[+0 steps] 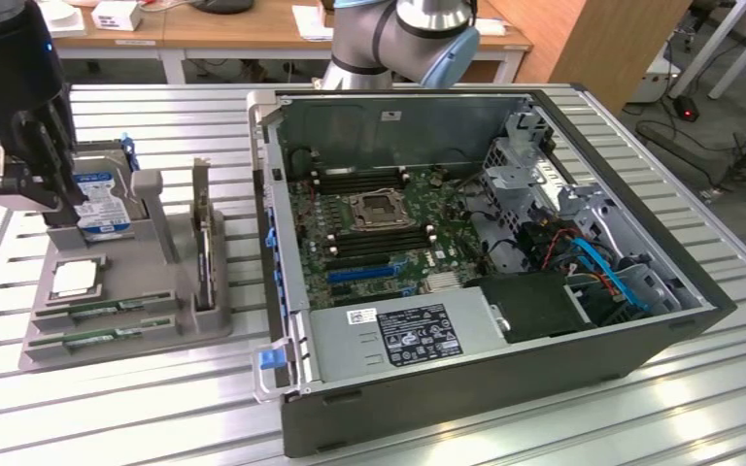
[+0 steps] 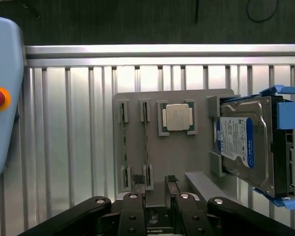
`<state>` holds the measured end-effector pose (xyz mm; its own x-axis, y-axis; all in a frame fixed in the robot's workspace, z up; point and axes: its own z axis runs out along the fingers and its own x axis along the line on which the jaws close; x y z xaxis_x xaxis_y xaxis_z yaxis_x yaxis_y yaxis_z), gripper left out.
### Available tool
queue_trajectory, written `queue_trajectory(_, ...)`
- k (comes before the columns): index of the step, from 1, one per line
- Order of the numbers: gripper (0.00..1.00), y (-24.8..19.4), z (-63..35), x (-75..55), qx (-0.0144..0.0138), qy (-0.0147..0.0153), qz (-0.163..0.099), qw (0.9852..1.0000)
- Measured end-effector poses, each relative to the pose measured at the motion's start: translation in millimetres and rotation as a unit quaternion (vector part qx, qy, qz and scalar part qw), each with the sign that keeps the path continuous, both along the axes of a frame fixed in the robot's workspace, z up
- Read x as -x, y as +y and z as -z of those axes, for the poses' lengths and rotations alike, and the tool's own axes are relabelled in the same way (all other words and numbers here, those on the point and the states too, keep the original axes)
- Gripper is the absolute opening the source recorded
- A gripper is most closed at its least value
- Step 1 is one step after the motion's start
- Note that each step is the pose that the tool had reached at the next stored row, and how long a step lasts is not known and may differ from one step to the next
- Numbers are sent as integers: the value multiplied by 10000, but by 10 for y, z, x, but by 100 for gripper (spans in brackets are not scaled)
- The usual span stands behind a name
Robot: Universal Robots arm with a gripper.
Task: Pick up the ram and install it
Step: 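Pick up the ram and move it above insertion slot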
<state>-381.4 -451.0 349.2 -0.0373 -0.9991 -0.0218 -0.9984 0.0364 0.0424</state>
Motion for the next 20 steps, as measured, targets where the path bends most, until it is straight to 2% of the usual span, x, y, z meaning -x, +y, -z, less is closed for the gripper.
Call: queue_trajectory(20,29,0,271,0,0,0,0,10000)
